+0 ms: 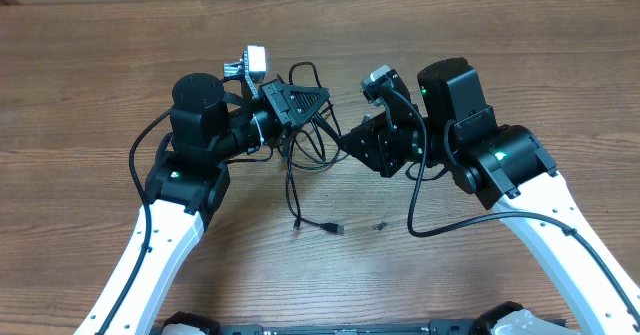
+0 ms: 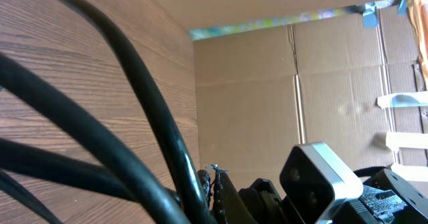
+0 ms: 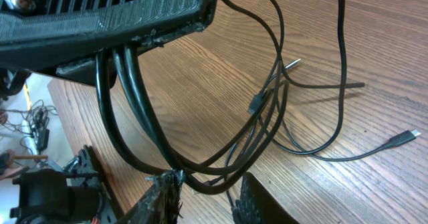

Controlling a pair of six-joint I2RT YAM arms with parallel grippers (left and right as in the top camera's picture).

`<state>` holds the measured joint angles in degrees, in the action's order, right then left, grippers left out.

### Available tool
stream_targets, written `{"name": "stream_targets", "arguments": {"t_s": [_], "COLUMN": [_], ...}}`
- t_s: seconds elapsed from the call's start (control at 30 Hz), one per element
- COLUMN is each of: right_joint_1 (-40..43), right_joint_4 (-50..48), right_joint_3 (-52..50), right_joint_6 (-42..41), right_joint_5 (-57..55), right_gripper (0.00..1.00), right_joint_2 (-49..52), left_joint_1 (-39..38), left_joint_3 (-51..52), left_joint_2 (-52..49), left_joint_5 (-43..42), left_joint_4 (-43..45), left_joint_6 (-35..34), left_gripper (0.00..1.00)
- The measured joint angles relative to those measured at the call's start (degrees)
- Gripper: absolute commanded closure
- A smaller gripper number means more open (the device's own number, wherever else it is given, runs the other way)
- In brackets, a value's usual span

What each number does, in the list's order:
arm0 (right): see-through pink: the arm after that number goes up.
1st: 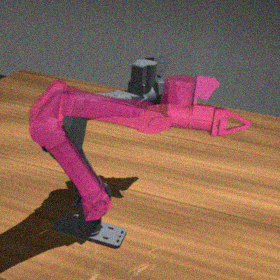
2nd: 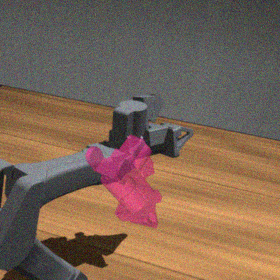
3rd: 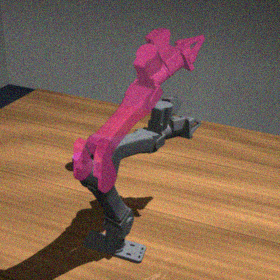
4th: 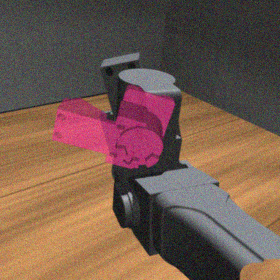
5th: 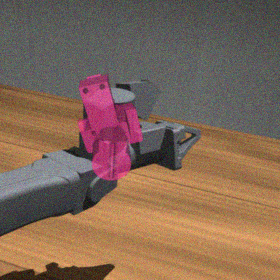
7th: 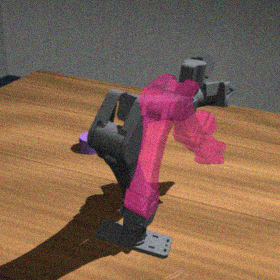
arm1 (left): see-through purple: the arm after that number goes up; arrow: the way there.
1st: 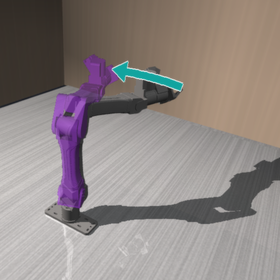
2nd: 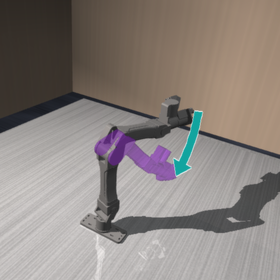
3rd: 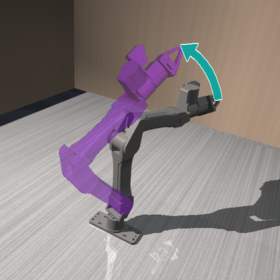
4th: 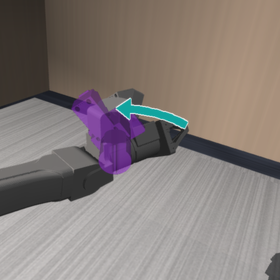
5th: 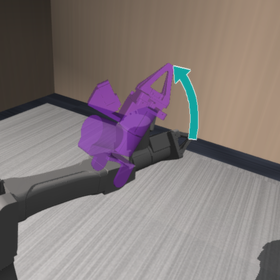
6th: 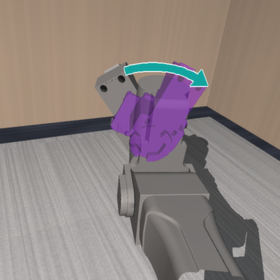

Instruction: Untangle cables

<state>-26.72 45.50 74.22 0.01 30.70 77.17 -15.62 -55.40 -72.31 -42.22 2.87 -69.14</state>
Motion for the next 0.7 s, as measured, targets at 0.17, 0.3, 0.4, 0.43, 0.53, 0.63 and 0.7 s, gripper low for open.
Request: {"name": "stream_targets", "arguments": {"t_s": [0.17,0.3,0.4,0.43,0.53,0.63,0.7], "right_joint_1": [-0.6,-1.1,-1.2,-1.2,-1.2,-1.4,-1.5], "right_joint_4": [0.0,-0.4,-0.9,-0.9,-0.8,-0.9,-0.9], "right_joint_3": [0.0,0.0,0.0,0.0,0.0,0.0,0.0], "right_joint_6": [0.0,0.0,0.0,-0.2,0.0,0.2,0.2], "right_joint_5": [0.0,0.0,0.0,0.0,0.1,0.2,0.0], "right_gripper": [0.7,0.73,0.87,0.94,0.96,0.96,0.96], "right_joint_2": [0.1,0.2,0.2,0.2,0.2,0.2,0.2], "left_joint_1": [0.0,0.0,-0.6,-0.9,-1.6,-1.7,-1.7], "left_joint_3": [0.0,0.0,0.0,0.0,0.0,0.0,0.0], "left_joint_2": [0.0,0.0,0.0,0.0,0.0,0.0,0.0], "left_joint_5": [0.7,0.9,0.9,1.0,1.6,2.0,2.0], "left_joint_4": [-0.1,-0.1,-0.1,-0.1,-0.1,-0.1,-0.1], "left_joint_6": [0.0,0.0,-0.8,-1.1,-1.3,-1.3,-1.3], "left_gripper": [0.96,0.96,0.96,0.96,0.96,0.96,0.96]}}
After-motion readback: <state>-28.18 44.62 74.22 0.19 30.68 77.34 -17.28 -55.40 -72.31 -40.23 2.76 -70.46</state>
